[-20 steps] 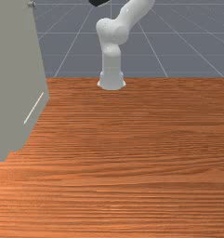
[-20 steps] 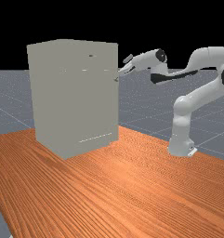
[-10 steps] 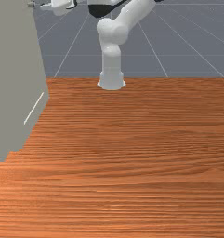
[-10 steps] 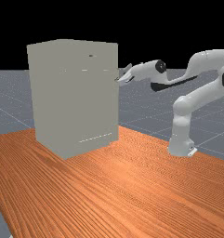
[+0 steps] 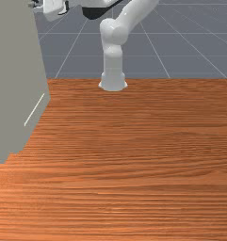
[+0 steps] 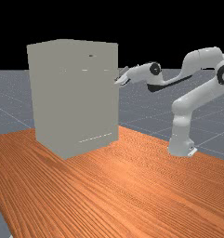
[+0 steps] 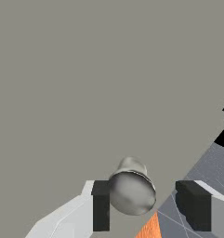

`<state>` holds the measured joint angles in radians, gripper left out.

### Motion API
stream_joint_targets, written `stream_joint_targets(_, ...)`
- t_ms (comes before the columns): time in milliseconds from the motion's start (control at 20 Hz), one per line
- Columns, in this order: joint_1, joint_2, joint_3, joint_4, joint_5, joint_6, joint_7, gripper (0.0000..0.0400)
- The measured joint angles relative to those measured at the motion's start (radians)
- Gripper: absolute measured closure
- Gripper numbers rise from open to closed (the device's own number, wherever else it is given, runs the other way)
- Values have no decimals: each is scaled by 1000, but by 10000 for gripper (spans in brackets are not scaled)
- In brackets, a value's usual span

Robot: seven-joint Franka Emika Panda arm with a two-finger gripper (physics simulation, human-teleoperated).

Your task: Open the cabinet door

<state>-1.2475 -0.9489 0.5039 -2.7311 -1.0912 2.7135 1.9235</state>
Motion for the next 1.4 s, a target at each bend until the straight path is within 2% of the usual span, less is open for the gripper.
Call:
stream_joint_targets(300, 18, -45, 33, -21, -2, -22, 22, 201)
stream_joint_targets(700, 80, -148, 104, -64, 6, -72, 60, 193)
stream_joint_targets(850, 120, -204, 148, -81, 13, -96, 83, 186)
stream_joint_targets(900, 146, -229, 166, -86, 20, -108, 87, 230)
stream_joint_targets(950, 180, -253, 180, -80, 39, -127, 83, 297)
stream_joint_targets(1050, 268, -270, 191, -79, 112, -192, 45, 362)
stream_joint_targets(1100, 331, -268, 170, -79, 168, -240, -7, 220)
stream_joint_targets(1150, 395, -250, 126, -74, 224, -283, -85, 134)
stream_joint_targets(1200, 446, -224, 47, -61, 274, -318, -184, 81)
stream_joint_targets(1300, 489, -195, -94, -29, 329, -356, -319, 30)
stream_joint_targets(1400, 480, -143, -222, 26, 352, -366, -417, 11)
